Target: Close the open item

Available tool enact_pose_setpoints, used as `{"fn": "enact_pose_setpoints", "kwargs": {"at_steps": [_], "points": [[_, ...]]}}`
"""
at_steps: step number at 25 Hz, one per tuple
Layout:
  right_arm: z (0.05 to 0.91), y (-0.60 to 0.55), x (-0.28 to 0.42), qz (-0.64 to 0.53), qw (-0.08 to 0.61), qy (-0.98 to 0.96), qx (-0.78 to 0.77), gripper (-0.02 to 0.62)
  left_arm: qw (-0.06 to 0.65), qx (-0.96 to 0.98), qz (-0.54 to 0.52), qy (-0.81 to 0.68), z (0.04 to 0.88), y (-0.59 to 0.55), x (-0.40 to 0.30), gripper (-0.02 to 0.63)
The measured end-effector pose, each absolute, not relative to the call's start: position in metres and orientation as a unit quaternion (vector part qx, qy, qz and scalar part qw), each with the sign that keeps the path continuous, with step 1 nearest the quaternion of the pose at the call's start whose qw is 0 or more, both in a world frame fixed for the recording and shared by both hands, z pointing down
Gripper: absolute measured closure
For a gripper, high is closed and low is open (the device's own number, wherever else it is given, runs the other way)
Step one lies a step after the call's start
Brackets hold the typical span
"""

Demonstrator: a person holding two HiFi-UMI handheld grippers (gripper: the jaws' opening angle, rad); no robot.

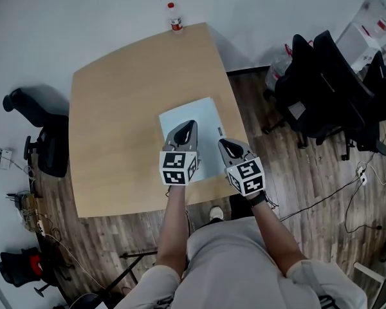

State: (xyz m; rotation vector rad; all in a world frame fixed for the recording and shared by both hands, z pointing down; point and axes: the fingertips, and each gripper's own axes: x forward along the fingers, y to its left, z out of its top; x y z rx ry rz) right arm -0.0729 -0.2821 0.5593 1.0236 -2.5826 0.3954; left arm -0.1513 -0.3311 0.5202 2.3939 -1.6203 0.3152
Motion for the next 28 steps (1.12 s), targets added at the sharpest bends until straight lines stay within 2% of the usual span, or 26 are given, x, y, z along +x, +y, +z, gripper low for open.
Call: {"fn": "enact_pose_setpoints", "kwargs": {"at_steps": [13,28], "points": [[0.611,-0.298,-0.07,0.176,0.228,-0.891,0.352,0.581,0.132,0.823,0.257,-0.489,0.591,-0.367,-0.14,0.597],[0.651,-0.295,-0.062,0.227,0.252,-0.878,0.338,0.581,0.193,0.829,0.305,-0.427,0.651,-0.376,-0.116,0.597]]}}
